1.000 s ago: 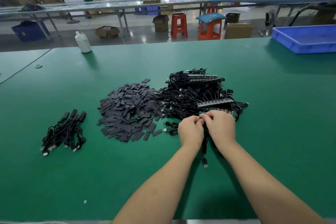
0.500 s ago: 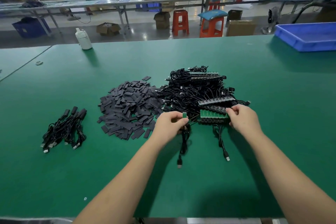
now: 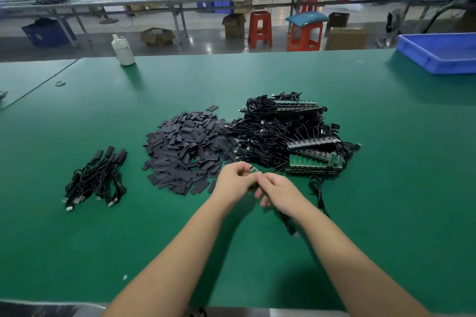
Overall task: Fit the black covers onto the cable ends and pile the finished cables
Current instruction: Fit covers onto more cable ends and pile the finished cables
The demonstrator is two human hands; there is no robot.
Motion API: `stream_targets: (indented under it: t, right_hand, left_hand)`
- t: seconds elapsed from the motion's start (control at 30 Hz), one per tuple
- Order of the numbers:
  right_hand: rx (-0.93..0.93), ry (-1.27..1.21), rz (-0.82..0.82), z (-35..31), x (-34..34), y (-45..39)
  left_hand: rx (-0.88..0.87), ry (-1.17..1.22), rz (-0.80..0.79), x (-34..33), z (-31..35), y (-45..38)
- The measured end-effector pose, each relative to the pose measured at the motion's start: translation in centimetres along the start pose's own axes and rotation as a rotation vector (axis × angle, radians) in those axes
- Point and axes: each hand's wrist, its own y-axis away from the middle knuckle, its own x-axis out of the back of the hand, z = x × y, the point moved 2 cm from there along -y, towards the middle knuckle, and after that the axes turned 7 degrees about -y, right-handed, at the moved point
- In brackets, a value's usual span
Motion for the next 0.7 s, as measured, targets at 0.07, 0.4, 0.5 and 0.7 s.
stream_targets:
  t: [0.07, 0.4, 0.5, 0.7]
  right_hand:
    - [0.008, 0.121, -0.015, 0.7, -0.8, -0.4]
    - [-0.161, -0.097, -0.133, 3.9, -2.4, -2.1]
    - [-0.199, -0.123, -0.182, 3.9, -2.3, -2.3]
    - [-0.213, -0.136, -0.205, 4.2, -2.3, -2.4]
  left_hand:
    - [0.015, -0.117, -0.042, 0.8, -1.7, 0.0]
    - [0.126, -0.869, 0.336, 5.4, -6.8, 0.5]
    - [0.175, -0.900, 0.309, 5.5, -7.1, 0.0]
    - [0.300, -0.733, 0.198, 6.9, -7.2, -1.0]
